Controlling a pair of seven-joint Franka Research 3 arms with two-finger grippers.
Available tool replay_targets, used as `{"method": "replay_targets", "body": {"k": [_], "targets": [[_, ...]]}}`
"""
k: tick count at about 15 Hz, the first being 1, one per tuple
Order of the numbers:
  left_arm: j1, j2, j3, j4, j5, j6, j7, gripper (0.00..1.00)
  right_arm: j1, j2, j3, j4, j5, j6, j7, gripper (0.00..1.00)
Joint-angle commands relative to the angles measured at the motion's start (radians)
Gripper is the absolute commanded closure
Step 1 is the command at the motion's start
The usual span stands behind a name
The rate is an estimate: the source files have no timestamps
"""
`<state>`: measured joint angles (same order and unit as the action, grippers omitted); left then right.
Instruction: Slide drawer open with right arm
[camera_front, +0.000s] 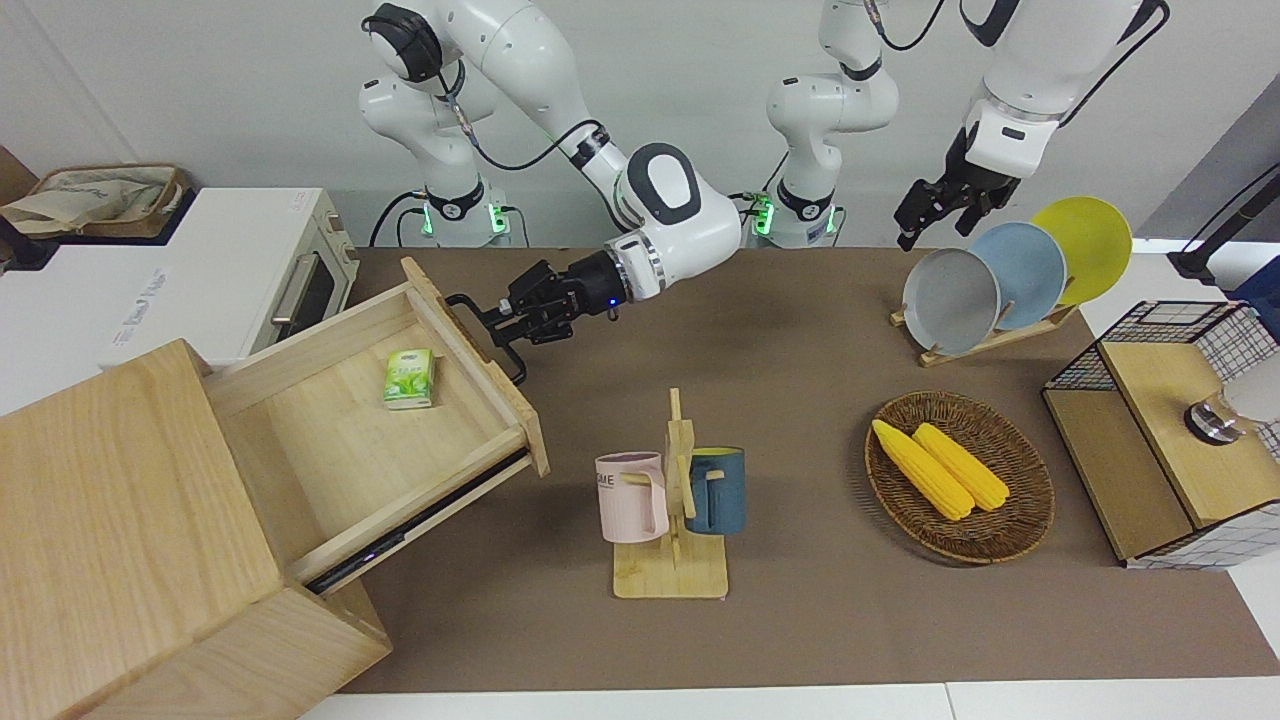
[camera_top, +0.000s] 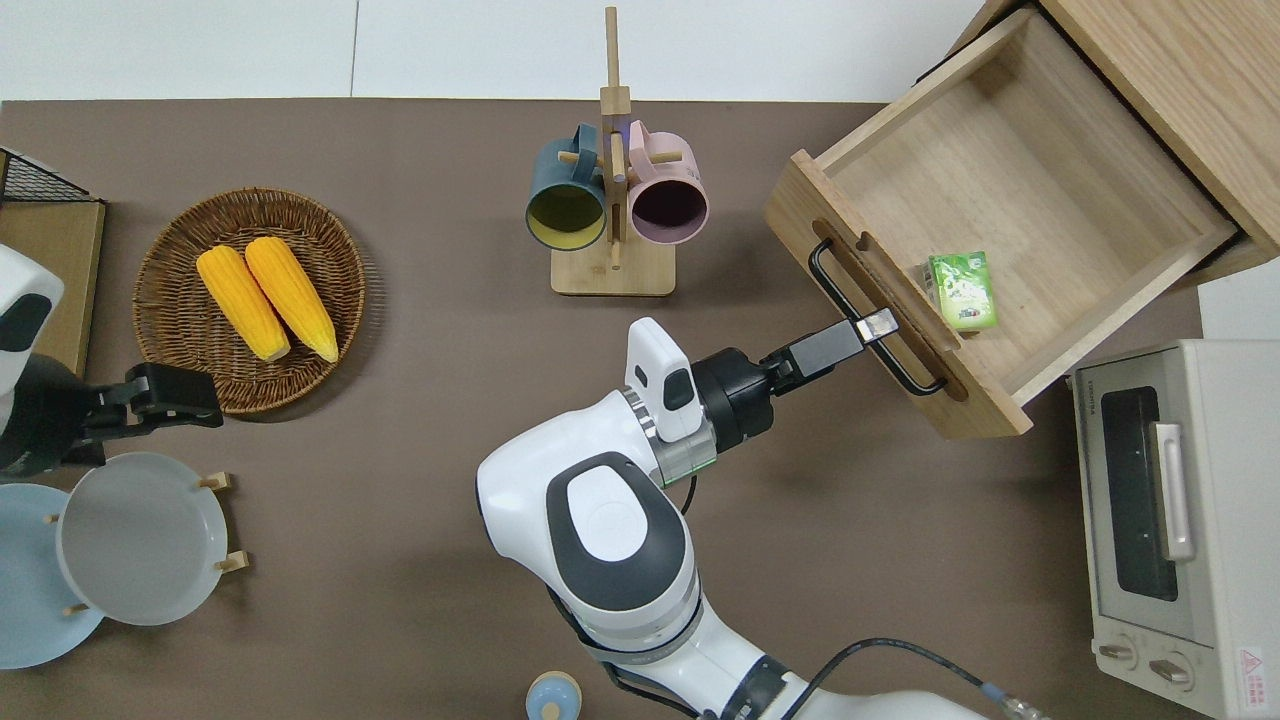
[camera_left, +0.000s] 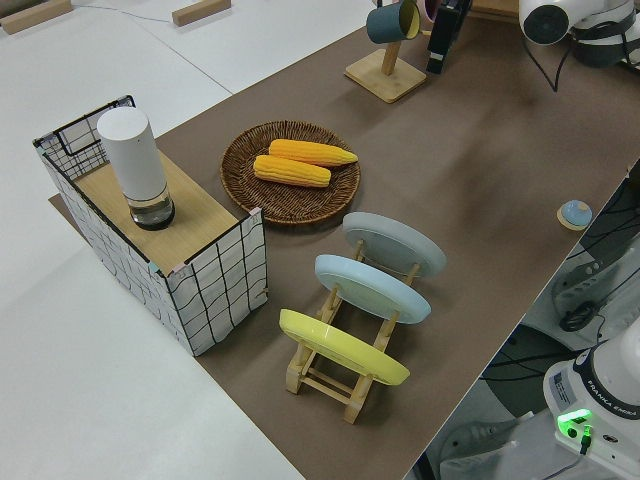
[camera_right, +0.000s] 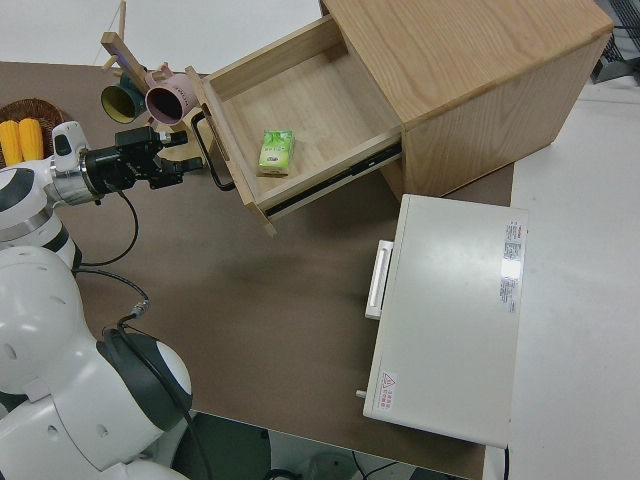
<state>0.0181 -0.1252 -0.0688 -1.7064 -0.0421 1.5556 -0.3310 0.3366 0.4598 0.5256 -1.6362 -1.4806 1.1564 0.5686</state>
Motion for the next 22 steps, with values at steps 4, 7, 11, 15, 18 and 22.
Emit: {"method": "replay_targets", "body": {"k": [4, 7, 11, 15, 18, 22], "targets": [[-0.001, -0.008, 0.004, 0.004, -0.001, -0.017, 0.009, 0.01, 0.059, -0.012, 0.010, 0.013, 0.098, -0.027, 0.016, 0.009], [-0.001, -0.008, 0.004, 0.004, -0.001, -0.015, 0.009, 0.01, 0.079, -0.059, 0.002, 0.036, 0.228, 0.006, 0.007, 0.009], [-0.001, -0.008, 0.004, 0.004, -0.001, -0.015, 0.009, 0.01, 0.026, -0.205, -0.012, 0.035, 0.475, 0.173, -0.048, 0.009], [-0.001, -0.008, 0.004, 0.004, -0.001, -0.015, 0.009, 0.01, -0.125, -0.364, -0.055, 0.032, 0.798, 0.304, -0.180, 0.009], [-0.001, -0.008, 0.004, 0.004, -0.001, -0.015, 0.009, 0.01, -0.249, -0.460, -0.134, 0.036, 1.151, 0.370, -0.349, 0.009], [-0.001, -0.008, 0.004, 0.004, -0.001, -0.015, 0.009, 0.01, -0.292, -0.512, -0.312, 0.042, 1.445, 0.349, -0.502, 0.009]]}}
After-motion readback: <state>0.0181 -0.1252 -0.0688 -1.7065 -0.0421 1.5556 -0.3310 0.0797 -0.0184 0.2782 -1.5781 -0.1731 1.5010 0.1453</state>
